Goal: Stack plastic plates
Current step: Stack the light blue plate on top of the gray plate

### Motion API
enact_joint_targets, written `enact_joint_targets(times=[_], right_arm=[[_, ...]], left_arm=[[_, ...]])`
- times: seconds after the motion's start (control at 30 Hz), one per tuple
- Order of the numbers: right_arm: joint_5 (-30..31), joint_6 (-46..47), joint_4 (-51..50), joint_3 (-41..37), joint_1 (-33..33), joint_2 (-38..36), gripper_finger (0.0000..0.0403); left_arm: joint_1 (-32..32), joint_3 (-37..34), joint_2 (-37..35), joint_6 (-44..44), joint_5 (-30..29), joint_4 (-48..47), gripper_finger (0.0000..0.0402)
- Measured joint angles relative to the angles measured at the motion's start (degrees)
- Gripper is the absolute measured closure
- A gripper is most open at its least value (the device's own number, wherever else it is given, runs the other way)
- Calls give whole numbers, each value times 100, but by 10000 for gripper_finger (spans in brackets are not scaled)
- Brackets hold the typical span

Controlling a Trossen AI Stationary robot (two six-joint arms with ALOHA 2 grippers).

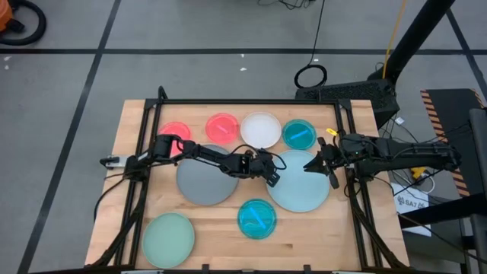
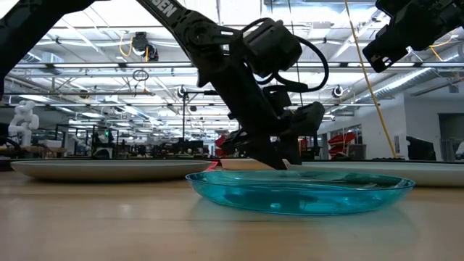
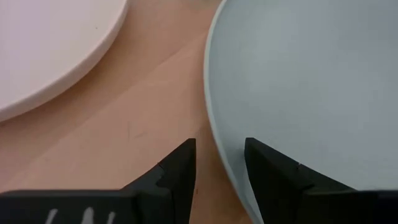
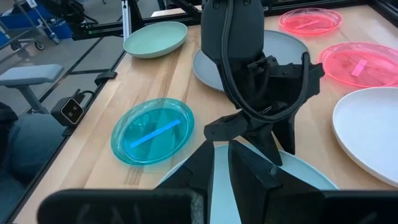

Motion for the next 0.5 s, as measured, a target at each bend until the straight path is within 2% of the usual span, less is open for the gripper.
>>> enact_joint_targets(times=[0.5], right_arm=[[0,-45,1,0,0,1,360]], left_arm=[[-58,0,0,12,-35,-43,266]])
